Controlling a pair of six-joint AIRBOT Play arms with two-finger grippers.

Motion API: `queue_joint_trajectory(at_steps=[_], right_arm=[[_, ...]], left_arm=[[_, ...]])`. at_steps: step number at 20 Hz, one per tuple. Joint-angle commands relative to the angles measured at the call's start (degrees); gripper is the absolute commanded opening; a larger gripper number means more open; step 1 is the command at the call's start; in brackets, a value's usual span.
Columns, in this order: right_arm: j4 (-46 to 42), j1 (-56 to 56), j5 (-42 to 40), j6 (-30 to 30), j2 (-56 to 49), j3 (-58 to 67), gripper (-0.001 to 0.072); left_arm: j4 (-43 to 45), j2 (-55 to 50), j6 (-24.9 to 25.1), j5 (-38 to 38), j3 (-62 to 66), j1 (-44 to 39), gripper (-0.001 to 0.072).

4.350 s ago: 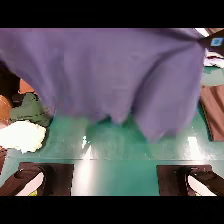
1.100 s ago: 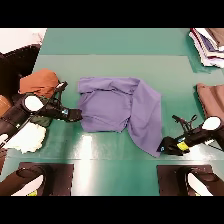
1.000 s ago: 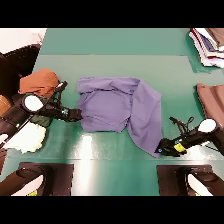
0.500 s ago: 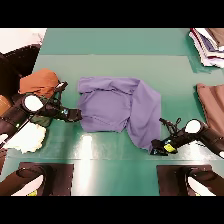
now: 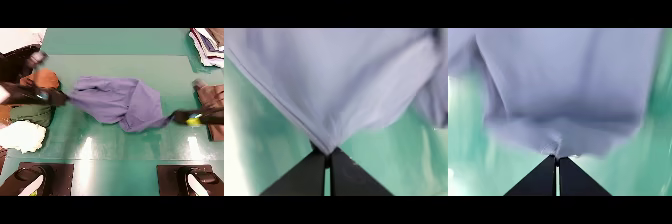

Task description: Fold the shirts.

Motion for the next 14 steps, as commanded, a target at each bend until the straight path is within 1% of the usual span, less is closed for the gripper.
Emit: queue_joint_trajectory(at_steps=[1,3,5,7,9,11,12,14], right_arm=[[-1.62,-10.21,2.34,-3.32,5.31,18.67,0.0011],[-1.62,-16.24,3.34,-6.1,5.16,30.86,0.0011],[-1.68,-21.84,6.34,-8.72,3.5,42.82,0.0011],[-1.84,-26.25,7.85,-9.4,1.09,53.53,0.0011],[-2.05,-28.35,8.44,-10.27,-1.53,62.77,0.001],[-4.42,-28.57,10.64,-10.23,-4.55,70.95,0.001],[-4.96,-28.59,11.93,-10.23,-5.92,73.96,0.001],[-4.87,-28.59,12.74,-10.23,-7.74,76.11,0.001]], left_arm=[[7.13,5.66,-2.16,-4.92,19.63,0.04,0.0024],[7.69,5.92,-3.69,-4.79,32.68,0.02,0.0024],[7.69,5.92,-5.31,-4.52,44.02,0.02,0.0023],[7.89,5.92,-7.13,-4.07,52.96,0.04,0.0023],[8.31,5.88,-8.09,-3.3,58.16,0.04,0.0023],[8.5,5.88,-9.38,-3.39,60.54,0.04,0.0023],[8.63,5.86,-9.46,-3.63,60.35,0.04,0.0023],[9.66,4.63,-9.55,-5.31,58.71,0.02,0.0023]])
